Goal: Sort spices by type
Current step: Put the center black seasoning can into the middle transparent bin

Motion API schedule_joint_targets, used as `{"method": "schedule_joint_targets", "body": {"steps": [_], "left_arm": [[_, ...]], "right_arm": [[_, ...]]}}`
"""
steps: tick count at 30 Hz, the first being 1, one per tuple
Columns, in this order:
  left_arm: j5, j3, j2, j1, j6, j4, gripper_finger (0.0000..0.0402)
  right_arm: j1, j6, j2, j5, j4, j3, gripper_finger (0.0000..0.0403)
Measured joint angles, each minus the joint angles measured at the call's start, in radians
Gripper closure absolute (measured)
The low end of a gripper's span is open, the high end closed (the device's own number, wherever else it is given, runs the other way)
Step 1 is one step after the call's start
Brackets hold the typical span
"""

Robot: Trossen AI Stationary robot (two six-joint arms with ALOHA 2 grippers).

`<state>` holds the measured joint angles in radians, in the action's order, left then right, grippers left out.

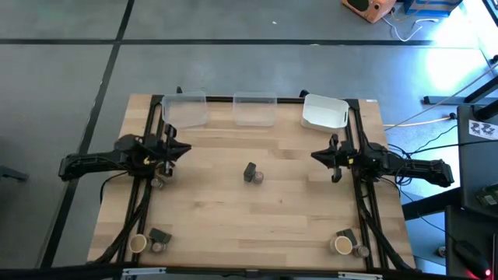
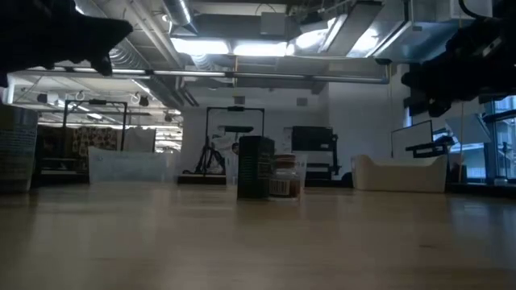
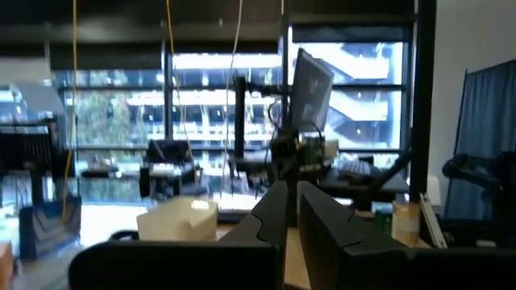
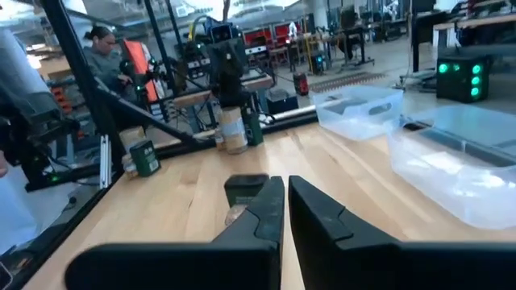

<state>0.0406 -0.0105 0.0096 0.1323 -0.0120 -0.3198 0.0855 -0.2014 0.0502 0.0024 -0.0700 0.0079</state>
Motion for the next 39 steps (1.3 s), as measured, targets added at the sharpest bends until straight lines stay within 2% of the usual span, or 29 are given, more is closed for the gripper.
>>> {"method": "schedule_joint_targets", "body": {"steps": [6,11,14,27,31,35,39], "left_arm": [[-0.019,0.000,0.024,0.000,-0.082,-0.111,0.0384],[-0.042,-0.030,0.124,0.000,-0.090,-0.165,0.0384],[-0.042,-0.086,0.229,-0.001,-0.090,-0.168,0.0384],[-0.042,-0.393,0.869,-0.007,-0.122,-0.163,0.0384],[-0.041,-0.463,0.995,-0.017,-0.150,-0.207,0.0384],[-0.060,-0.500,1.082,-0.017,-0.184,-0.335,0.0384],[-0.073,-0.549,1.138,-0.016,-0.176,-0.375,0.0358]], "right_arm": [[0.000,-0.027,0.000,0.046,-0.040,0.000,0.0380],[0.000,-0.027,0.000,0.084,-0.041,0.000,0.0380],[0.000,-0.016,0.000,0.095,-0.041,0.000,0.0380],[0.000,0.023,0.000,0.095,-0.033,0.000,0.0380],[0.000,0.027,0.000,0.094,-0.032,0.000,0.0380],[0.000,0.028,0.000,0.098,-0.032,0.000,0.0380],[0.000,0.028,0.000,0.103,-0.032,0.000,0.0380]]}}
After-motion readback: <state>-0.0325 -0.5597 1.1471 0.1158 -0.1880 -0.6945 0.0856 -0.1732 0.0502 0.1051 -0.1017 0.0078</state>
